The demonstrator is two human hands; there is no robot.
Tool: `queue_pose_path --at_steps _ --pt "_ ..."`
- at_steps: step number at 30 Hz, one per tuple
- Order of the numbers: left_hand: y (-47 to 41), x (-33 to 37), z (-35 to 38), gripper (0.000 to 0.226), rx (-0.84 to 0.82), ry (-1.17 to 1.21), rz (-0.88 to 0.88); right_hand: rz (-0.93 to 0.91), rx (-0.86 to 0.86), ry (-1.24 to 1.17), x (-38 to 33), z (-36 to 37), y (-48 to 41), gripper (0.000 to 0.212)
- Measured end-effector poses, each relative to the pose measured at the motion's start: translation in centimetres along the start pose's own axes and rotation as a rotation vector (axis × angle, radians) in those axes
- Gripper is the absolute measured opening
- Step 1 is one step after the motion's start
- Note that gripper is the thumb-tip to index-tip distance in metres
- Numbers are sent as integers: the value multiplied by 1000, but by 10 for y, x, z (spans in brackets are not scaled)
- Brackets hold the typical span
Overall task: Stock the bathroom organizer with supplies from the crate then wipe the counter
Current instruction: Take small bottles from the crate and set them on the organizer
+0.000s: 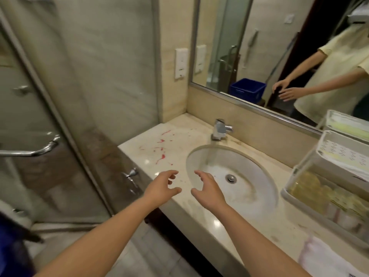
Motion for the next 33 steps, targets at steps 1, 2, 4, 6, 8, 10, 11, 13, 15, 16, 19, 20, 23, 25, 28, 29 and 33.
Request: queue_pose_path --at_steps 1,2,4,6,8,10,11,13,15,16,19,20,23,25,28,29,33 --pt "9 -8 -13 60 29 1 -17 -26 -19 5 -12 11 2 64" --pt "18 -16 -26 60 56 2 -33 -51 -38 8 -24 22 4 64" --pt "36 -31 -50 62 89 -9 -51 -102 -73 21 -48 44 9 64" --pt "55 -47 -74 64 123 -15 -72 -151 -111 35 -72 67 16 64" --pt "76 -64 -100 63 177 -16 -99 -204 -150 39 -98 91 23 60" --pt "98 -81 -124 62 224 -37 -132 -259 -181 53 -123 117 30 58" --pt "111 -90 -136 62 247 -45 -153 -283 -194 68 -135 130 34 60" --pt "135 -106 -159 62 297 -56 -191 -333 -224 102 -157 156 42 64" --pt "160 -121 -182 61 347 -67 -228 -381 -271 119 -177 182 52 66" --pt "172 -127 -193 60 370 -71 -249 -402 -295 122 -187 194 58 66" --pt "209 -143 -221 59 433 -81 -326 -468 -347 145 -216 228 74 66" --pt "221 -148 -230 59 455 -78 -350 -492 -368 153 -226 240 79 65" --pt "254 -162 -253 61 517 -56 -415 -563 -431 177 -254 271 94 65" --pt "275 -172 -267 61 559 -33 -464 -596 -476 189 -271 290 103 65" --pt "304 -188 -283 61 619 0 -518 -641 -550 203 -294 321 115 65" --pt "314 -194 -287 61 640 2 -536 -657 -575 204 -301 331 119 65" --pt "349 -218 -303 61 733 4 -624 -733 -678 204 -332 374 132 64"
Point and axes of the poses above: each hand's wrist, its own y-axis away from the middle knuckle, its own z-axis out of the palm, x = y × z, the point moved 6 cm from there along -y, towards the middle knuckle, and after that the axes turned 10 degrees about z, right-handed, at the moved point
